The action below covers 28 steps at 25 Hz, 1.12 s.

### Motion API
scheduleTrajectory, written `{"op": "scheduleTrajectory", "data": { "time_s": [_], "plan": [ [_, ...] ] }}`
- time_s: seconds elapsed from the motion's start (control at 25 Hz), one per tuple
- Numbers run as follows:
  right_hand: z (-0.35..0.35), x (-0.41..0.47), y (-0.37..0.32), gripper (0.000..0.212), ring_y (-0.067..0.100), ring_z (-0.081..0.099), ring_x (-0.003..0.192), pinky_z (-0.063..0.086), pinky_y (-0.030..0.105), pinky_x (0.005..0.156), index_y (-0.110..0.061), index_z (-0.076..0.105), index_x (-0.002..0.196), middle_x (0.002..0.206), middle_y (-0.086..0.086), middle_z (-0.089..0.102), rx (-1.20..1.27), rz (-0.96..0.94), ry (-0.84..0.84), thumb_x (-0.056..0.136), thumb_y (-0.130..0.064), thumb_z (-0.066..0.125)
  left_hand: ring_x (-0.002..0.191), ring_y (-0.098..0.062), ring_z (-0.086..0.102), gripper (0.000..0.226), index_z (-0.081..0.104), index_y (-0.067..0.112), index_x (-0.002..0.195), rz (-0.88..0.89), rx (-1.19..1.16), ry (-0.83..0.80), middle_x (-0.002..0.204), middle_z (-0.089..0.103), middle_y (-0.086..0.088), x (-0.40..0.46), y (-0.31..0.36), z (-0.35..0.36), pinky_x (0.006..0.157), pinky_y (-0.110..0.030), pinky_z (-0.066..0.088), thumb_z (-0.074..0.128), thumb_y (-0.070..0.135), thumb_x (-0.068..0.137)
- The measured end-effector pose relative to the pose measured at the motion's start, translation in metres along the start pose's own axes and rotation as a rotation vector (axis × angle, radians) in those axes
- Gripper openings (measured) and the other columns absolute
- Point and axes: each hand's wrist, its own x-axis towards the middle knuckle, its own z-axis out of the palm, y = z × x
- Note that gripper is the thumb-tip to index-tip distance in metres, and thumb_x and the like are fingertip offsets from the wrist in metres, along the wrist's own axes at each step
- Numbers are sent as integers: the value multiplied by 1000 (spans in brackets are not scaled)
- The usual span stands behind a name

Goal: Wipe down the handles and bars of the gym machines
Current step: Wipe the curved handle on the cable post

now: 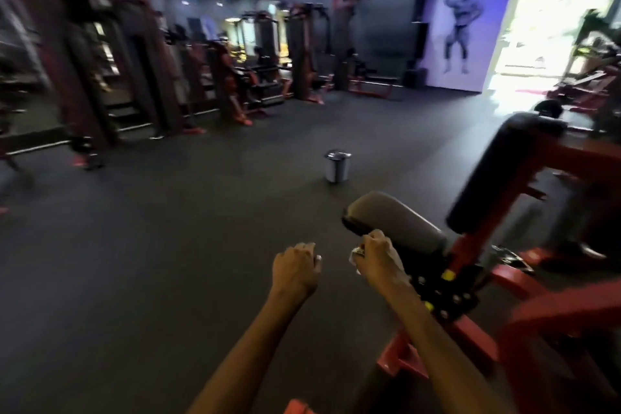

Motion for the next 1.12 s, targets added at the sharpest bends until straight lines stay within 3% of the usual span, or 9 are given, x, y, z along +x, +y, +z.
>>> {"op": "scheduleTrajectory", "data": {
  "time_s": [0.52, 0.64, 0.88, 1.12],
  "plan": [
    [201, 170, -373, 16, 23, 59, 84, 48, 32, 72, -6, 67, 89, 99, 7, 56, 131, -384, -199, 85, -20, 61, 103, -21, 60, 29, 57, 15, 117, -412, 84, 58, 118, 62, -5, 103, -398, -136, 86, -35, 46, 37, 30, 101],
    [250, 225, -422, 16, 23, 58, 87, 48, 32, 73, -6, 66, 89, 101, 7, 56, 129, -420, -222, 85, -21, 61, 98, -21, 61, 26, 57, 15, 110, -453, 89, 52, 113, 63, -4, 148, -460, -137, 84, -34, 47, 39, 31, 101],
    [350, 397, -499, 16, 25, 57, 90, 47, 33, 75, -6, 67, 92, 102, 9, 55, 149, -492, -201, 87, -19, 59, 108, -23, 60, 33, 57, 17, 124, -479, 92, 85, 122, 62, -4, 309, -574, -132, 86, -36, 46, 38, 33, 101],
    [426, 581, -563, 18, 29, 57, 92, 49, 37, 78, -5, 66, 92, 103, 11, 55, 125, -519, -235, 85, -19, 58, 112, -25, 58, 34, 57, 18, 124, -524, 93, 99, 124, 61, -4, 484, -673, -139, 87, -37, 45, 38, 33, 101]
  ]
}}
